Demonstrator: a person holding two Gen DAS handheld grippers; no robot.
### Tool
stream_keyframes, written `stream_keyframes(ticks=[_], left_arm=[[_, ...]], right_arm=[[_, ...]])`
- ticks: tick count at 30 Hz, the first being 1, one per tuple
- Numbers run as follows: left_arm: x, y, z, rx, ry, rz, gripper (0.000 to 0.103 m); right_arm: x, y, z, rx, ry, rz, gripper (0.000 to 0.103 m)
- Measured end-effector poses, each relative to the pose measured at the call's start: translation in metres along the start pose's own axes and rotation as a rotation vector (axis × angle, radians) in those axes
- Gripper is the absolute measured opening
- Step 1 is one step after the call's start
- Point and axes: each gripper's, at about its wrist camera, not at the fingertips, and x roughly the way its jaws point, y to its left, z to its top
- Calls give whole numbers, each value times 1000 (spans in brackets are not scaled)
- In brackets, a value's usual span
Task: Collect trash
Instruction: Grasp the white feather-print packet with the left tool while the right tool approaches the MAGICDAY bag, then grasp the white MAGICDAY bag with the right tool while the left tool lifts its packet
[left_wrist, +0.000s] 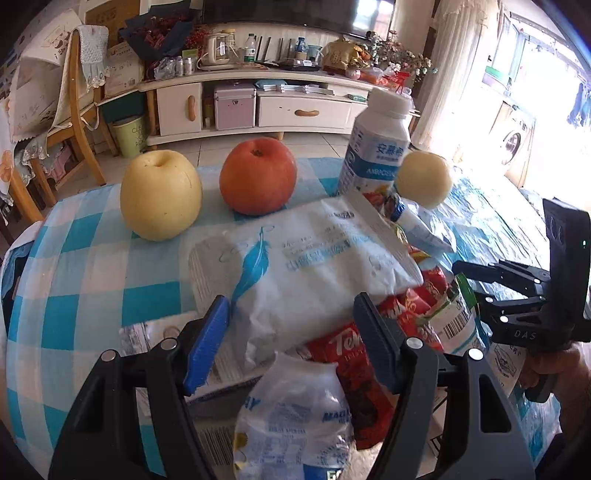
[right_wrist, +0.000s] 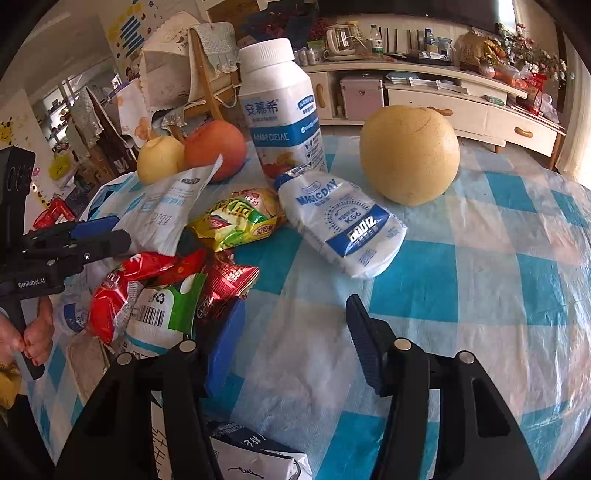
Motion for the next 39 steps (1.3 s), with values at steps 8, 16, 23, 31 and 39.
stream_keyframes(ticks=[8,16,23,31,39], left_arm=[[-20,-18,-21,84,8,-9,69],[-20,-16,17,290,-1,65,72],[31,-11,51,345,112,72,72],[62,-9,58,405,202,54,81],[75,-11,64,406,208,41,82]], right_arm=[[-19,9,-10,-34,19,79,58],[-29,-15,15,12,-95,-77,87],[2,-19,32,-49,-55,-143,87],[23,-19,46,-79,-30,-133,89],[35,-11,49,-96,-19,-98,89]])
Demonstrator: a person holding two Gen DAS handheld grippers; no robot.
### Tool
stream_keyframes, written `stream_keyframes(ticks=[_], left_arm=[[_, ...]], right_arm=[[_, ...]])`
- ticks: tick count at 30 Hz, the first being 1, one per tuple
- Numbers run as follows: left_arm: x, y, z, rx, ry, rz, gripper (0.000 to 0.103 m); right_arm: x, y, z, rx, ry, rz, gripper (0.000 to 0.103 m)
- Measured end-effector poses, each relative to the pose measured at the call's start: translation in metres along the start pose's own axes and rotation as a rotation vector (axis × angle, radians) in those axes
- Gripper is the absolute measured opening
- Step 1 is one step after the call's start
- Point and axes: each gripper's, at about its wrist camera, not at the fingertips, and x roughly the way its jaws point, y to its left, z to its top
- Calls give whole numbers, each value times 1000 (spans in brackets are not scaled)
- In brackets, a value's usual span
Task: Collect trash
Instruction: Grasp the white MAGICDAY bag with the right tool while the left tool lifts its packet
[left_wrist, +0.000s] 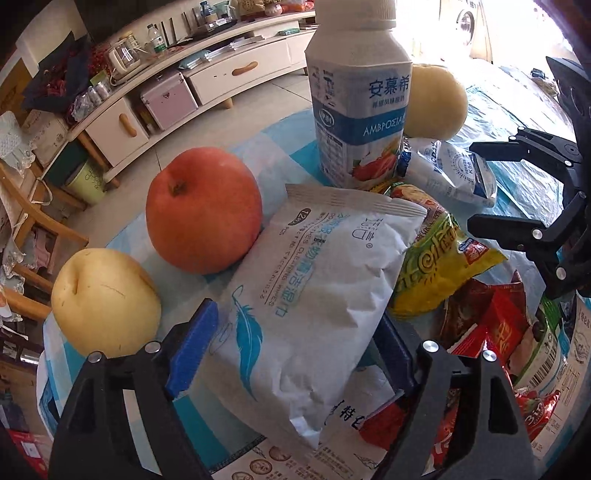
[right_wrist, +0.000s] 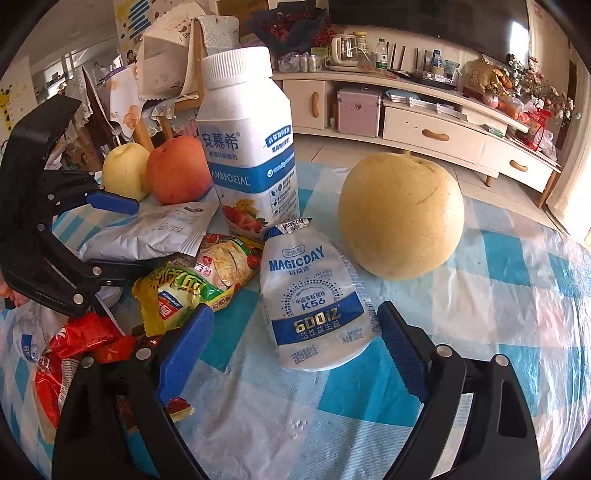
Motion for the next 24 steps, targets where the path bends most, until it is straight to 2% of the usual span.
stream_keyframes(ticks=[1,2,5,11,24], left_arm=[[0,-2,-1,0,-4,0,78],[-1,-3,-2,-1,-12,5,75],[-4,-8,-6,-8,-30,19,66],[-14,-21,-16,-43,-63,27,56],[-59,-61,-66,-150,-134,9,43]], right_arm=[[1,1,0,-5,4,1,89],[1,4,0,-13,1,-4,84],[2,11,-1,-39,0,-21,62],[0,22,-8,-66,2,-48,61],[-38,36,-42,-7,43,6,61]])
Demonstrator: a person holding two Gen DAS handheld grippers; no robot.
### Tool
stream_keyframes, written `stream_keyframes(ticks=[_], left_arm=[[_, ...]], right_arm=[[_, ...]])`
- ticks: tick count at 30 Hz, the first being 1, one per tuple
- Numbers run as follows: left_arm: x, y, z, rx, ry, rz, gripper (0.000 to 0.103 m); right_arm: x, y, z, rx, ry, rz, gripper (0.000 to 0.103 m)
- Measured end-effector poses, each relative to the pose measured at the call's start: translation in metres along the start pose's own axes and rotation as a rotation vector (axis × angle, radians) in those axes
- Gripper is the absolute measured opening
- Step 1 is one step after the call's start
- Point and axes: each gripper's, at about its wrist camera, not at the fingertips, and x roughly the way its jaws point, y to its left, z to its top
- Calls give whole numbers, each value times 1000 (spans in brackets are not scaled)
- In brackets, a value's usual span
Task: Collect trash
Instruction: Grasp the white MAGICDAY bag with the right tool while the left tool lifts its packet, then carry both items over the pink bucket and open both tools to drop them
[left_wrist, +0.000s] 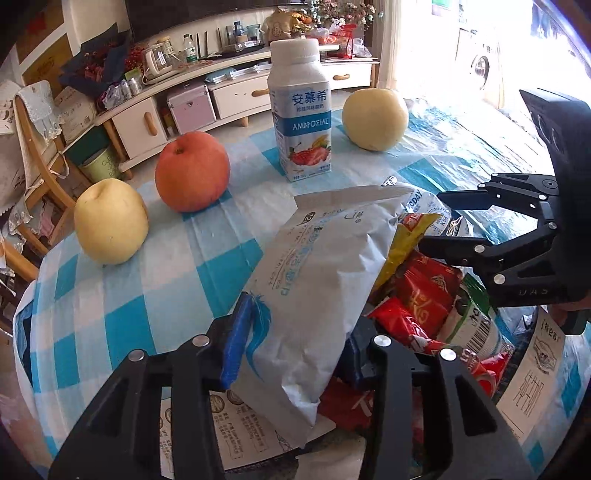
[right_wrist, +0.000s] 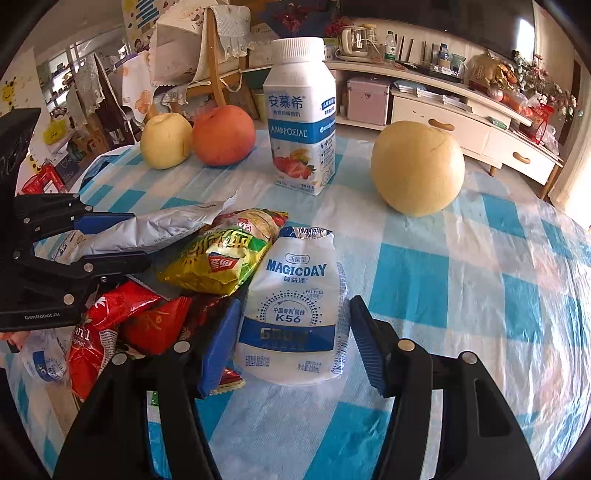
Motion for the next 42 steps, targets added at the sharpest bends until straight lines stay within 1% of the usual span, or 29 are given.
stream_keyframes(ticks=[3,6,12,15,20,23,27,29,31,34,38,42], left_arm=[[-16,-6,-13,-47,-24,1,40],[-29,-16,-25,-67,-46,24,36],[-52,-10,-42,-194,-87,11,33],[-67,-3,-51,-275,-120,-3,29],[-90,9,-69,-406,-182,-29,24],[-104,17,-83,-487,-224,-56,24],[-121,19,-100,-546,-276,-75,23],[-130,20,-108,-554,-296,-75,21],[-141,25,-117,-568,-315,-92,18],[-152,32,-128,-578,-335,-88,18],[-162,47,-142,-594,-356,-95,18],[-177,70,-154,-644,-397,-92,18]], right_arm=[[-15,6,-7,17,-13,1,61],[-32,8,-15,53,-32,3,61],[-68,8,-35,163,-92,15,61],[-85,7,-44,217,-126,36,61],[-107,16,-60,263,-169,68,61],[-119,27,-67,264,-190,78,61],[-129,43,-78,264,-193,89,61],[-133,53,-82,254,-192,90,61],[-135,62,-84,248,-191,97,61],[-136,76,-85,234,-190,94,61],[-136,95,-85,224,-182,111,61],[-136,126,-77,183,-167,142,61]])
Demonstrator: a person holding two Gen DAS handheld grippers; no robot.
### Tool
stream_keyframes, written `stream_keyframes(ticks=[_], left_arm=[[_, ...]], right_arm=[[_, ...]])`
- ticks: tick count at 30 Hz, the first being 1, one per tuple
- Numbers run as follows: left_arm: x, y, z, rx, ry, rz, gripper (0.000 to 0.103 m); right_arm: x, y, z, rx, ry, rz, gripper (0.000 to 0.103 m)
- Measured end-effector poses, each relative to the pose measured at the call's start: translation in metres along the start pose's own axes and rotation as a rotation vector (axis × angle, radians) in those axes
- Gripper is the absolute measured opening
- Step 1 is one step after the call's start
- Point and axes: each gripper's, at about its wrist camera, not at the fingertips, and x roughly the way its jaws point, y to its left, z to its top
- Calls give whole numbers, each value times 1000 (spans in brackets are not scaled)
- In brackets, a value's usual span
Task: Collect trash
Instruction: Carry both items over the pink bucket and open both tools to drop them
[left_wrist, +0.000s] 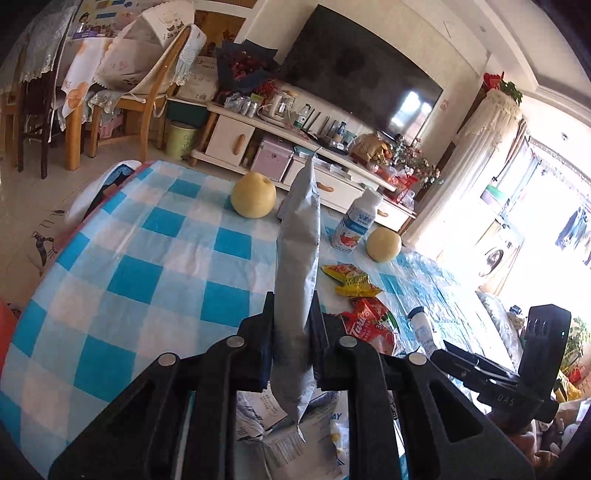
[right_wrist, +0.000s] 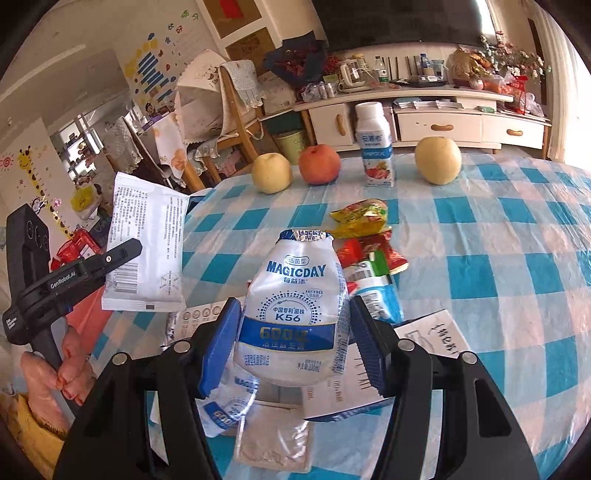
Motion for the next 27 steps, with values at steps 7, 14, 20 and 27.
stream_keyframes(ticks=[7,14,20,27], left_arm=[[-50,53,23,-65,-105,131,18],[-114,142,37,-199,-164,337,18],[-165,238,25,-394,-192,479,18],[-176,310,12,-547,-127,617,18]], right_arm=[[15,100,22,-124,21,155,61],[52,240,44,-254,72,378,61],[107,353,41,-331,153,512,61],[175,421,18,-346,262,547,62]])
